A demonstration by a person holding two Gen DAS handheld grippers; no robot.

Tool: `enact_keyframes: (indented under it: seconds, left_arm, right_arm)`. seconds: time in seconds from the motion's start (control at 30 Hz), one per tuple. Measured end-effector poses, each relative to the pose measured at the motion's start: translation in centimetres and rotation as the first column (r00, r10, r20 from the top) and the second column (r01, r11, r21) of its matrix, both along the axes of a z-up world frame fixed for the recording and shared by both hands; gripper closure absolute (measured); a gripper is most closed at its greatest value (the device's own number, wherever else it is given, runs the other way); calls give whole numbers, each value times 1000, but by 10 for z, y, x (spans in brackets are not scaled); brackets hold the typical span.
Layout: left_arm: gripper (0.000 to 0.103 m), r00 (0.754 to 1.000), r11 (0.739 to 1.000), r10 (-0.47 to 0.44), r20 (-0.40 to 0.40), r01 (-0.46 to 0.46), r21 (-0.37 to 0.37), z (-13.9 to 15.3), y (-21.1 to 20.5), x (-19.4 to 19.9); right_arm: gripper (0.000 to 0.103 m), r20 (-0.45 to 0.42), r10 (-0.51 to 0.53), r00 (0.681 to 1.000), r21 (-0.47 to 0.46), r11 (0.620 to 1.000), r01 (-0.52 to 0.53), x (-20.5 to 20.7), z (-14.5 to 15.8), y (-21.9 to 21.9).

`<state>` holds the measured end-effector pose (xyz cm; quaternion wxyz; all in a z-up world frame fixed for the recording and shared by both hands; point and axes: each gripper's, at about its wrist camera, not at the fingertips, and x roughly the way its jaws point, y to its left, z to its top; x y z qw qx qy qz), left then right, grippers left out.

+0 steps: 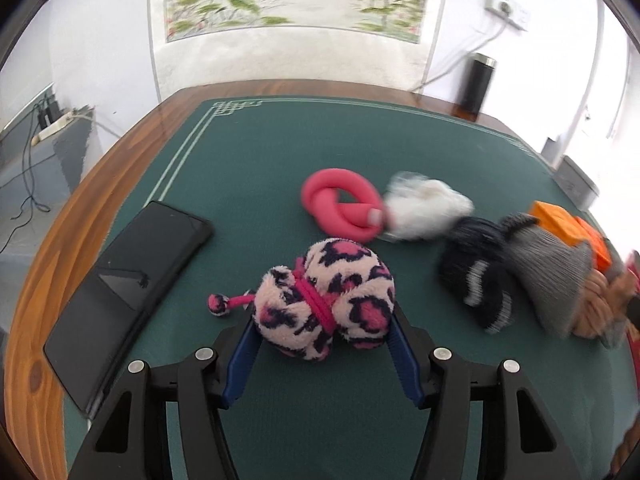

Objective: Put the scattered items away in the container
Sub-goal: 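Grasp the tan knotted sock with the right tool while the left tool lifts the plush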

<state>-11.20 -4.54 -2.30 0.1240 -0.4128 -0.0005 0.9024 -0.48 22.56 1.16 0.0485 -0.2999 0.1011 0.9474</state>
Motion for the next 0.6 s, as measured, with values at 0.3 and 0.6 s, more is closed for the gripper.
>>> enact_keyframes:
  seconds: [0.3,0.6]
  left_arm:
    - [41,994,994,-109,-17,109,17,11,26,24]
    - [41,990,990,-141,-22,141,13,12,35,33]
  right_arm:
    - [40,58,-17,998,51,999,14,-22,-13,6]
    - [81,25,36,999,35,999,-36,-18,-12,6]
